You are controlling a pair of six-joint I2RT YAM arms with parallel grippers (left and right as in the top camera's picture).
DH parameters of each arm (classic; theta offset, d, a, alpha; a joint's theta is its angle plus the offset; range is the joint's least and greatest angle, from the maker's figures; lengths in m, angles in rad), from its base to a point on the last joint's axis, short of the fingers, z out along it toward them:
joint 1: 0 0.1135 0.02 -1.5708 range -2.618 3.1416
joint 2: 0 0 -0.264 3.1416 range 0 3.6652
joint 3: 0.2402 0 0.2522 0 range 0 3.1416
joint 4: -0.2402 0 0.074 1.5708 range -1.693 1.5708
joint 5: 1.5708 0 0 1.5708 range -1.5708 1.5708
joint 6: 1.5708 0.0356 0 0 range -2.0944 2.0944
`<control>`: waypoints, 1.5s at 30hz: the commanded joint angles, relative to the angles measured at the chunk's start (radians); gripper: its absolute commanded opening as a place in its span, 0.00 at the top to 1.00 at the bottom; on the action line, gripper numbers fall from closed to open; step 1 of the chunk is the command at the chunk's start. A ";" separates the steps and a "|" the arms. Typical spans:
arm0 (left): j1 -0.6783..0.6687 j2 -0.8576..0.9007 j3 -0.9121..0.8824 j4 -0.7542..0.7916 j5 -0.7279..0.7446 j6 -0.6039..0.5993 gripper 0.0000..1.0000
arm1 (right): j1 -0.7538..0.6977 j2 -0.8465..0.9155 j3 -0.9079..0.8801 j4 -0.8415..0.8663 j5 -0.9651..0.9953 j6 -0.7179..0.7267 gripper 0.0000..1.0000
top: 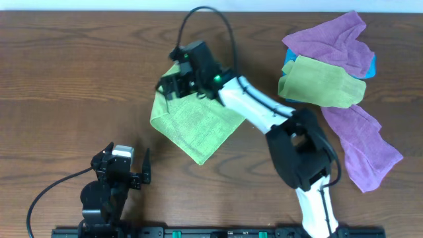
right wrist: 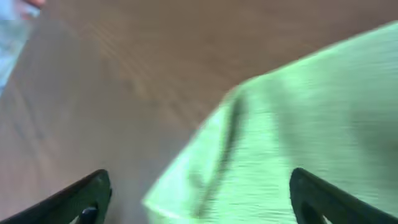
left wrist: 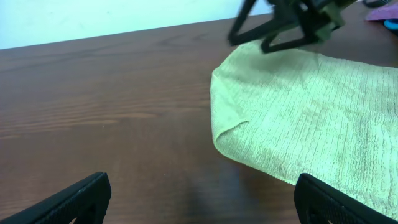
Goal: Fold the cloth
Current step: 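Carry the green cloth left to the table center with the right gripper, then lay the green cloth flat, open the right gripper and pull back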
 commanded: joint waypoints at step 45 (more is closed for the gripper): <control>-0.003 -0.006 -0.019 -0.011 -0.018 -0.011 0.05 | -0.176 0.009 0.000 -0.636 0.691 0.151 0.99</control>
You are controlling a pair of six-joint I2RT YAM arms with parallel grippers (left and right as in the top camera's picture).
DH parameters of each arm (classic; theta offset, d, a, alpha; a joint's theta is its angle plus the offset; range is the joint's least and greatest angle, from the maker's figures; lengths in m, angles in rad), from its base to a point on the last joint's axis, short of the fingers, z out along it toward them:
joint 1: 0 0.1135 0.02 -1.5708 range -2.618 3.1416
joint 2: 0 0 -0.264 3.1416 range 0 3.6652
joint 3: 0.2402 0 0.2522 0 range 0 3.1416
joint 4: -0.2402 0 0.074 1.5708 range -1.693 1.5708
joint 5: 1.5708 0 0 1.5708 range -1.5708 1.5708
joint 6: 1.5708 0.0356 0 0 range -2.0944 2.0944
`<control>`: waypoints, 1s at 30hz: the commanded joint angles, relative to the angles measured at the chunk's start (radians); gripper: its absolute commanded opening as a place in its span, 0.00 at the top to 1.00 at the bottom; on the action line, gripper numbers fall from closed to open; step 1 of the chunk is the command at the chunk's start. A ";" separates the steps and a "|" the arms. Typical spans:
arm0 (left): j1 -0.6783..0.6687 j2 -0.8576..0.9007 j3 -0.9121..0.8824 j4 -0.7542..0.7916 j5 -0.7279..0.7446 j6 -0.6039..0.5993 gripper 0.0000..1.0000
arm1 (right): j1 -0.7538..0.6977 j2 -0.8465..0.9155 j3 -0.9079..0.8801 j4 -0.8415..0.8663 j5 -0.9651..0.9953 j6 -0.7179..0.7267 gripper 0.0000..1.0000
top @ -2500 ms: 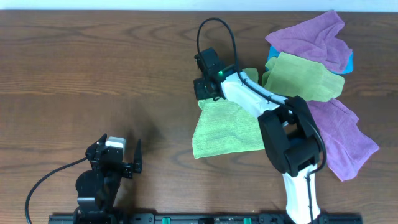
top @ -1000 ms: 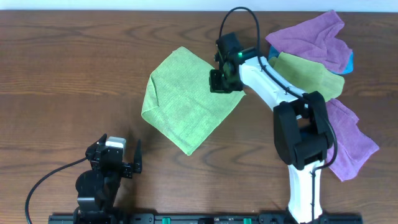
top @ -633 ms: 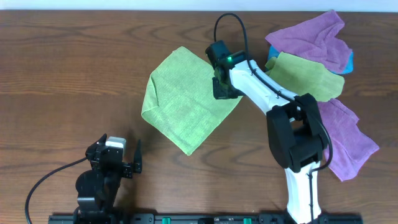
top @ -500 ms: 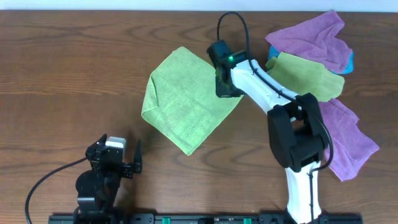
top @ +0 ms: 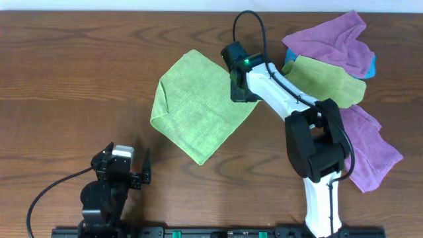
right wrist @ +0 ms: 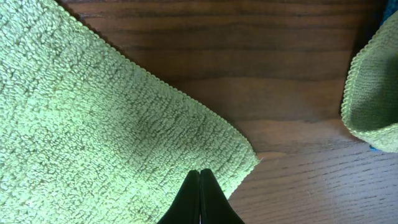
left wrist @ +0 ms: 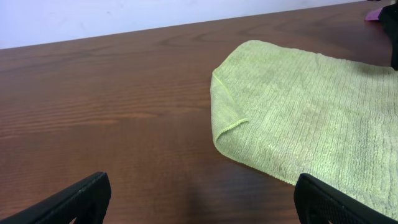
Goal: Fold the cloth
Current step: 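Lay the green cloth flat, open the right gripper and pull back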
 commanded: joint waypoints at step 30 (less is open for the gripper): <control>-0.003 -0.006 -0.019 -0.011 -0.018 -0.011 0.05 | -0.168 0.162 -0.006 0.561 -0.148 -0.210 0.99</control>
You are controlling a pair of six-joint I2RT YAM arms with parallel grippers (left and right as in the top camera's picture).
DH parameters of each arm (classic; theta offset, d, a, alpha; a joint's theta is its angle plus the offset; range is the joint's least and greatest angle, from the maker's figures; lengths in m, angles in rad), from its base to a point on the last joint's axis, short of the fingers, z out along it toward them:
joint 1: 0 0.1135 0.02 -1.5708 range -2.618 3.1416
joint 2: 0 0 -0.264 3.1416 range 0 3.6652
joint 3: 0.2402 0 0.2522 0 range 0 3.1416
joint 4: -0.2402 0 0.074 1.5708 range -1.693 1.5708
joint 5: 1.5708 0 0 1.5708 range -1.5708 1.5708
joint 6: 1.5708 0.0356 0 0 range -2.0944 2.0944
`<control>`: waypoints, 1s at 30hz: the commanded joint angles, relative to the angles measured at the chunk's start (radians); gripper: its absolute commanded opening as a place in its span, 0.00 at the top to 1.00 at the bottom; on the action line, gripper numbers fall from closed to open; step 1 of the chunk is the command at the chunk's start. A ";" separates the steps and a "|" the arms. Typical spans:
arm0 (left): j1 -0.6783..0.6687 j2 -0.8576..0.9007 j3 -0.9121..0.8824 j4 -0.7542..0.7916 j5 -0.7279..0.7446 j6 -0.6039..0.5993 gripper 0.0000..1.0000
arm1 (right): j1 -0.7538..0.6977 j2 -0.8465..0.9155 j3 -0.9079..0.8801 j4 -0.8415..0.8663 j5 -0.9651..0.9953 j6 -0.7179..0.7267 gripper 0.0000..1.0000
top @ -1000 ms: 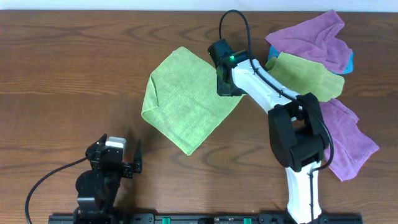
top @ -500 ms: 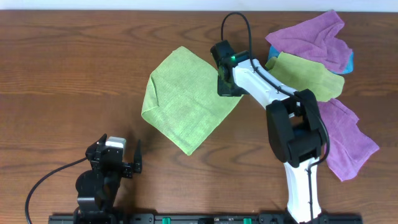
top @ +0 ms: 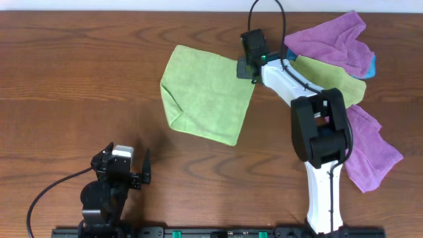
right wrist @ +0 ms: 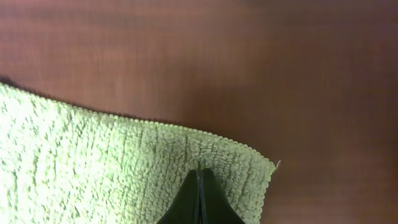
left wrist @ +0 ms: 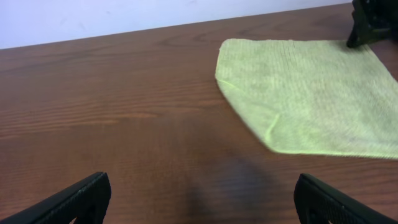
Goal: Fold the cloth
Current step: 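Lay the green cloth flat, open the right gripper and pull back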
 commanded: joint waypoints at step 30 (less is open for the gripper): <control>-0.003 -0.006 -0.019 -0.010 -0.018 -0.011 0.05 | 0.141 -0.579 0.002 -0.829 -0.118 0.009 0.03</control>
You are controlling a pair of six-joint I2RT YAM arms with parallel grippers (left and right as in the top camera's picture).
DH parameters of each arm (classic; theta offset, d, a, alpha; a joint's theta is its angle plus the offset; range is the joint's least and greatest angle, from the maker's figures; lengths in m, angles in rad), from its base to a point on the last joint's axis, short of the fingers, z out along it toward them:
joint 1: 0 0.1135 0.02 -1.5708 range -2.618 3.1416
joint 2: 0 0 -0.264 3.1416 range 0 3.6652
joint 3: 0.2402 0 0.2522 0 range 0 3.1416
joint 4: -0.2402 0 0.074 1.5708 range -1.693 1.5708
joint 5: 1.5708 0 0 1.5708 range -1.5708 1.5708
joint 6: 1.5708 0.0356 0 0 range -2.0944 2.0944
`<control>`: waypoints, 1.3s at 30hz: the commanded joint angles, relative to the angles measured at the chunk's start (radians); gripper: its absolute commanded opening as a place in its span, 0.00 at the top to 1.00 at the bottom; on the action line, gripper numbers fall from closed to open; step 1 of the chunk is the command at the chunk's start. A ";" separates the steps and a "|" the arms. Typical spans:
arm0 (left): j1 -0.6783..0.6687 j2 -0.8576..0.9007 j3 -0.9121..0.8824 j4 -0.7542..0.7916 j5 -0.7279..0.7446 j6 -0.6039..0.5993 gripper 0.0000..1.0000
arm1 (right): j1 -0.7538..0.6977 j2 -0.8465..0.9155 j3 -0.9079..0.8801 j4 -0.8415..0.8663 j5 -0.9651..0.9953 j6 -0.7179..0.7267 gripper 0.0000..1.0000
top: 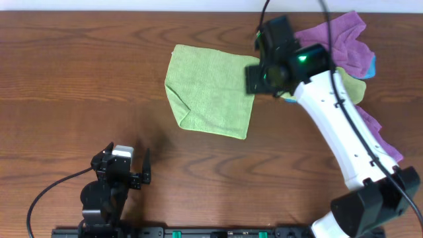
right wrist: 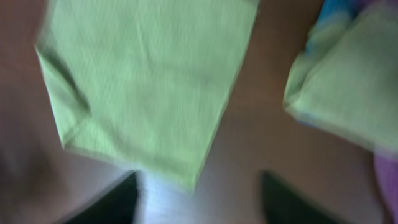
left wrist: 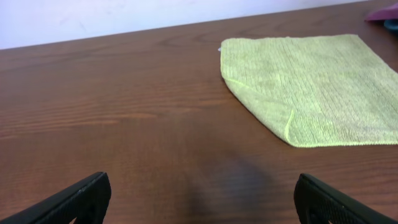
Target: Fold the cloth
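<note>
The light green cloth lies flat on the brown table, roughly square, with its left edge turned over in a narrow fold. My right gripper hovers over the cloth's right edge, raised off the table. In the right wrist view the cloth fills the upper left, and the gripper is open and holds nothing. My left gripper rests near the table's front edge, well short of the cloth. It is open with bare wood between its fingers.
A heap of other cloths lies at the far right: a purple one, a yellow-green one, a second purple one and a blue bit. The right arm's cable arcs over the far edge.
My right gripper was shut on the cloth's far right corner at table level. Now it is open and raised over the right edge. The cloth lies released, shifted slightly.
First the cloth lay as a diamond with my right gripper open over its far left corner. Then the gripper was shut on the right corner. Later the cloth lay farther back and squarer, and now it lies flat and free. The left arm stayed still.
</note>
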 commanded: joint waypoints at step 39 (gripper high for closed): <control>-0.051 0.945 0.284 0.569 0.398 -0.253 0.05 | 0.046 -0.366 -0.633 0.225 -0.009 0.191 0.06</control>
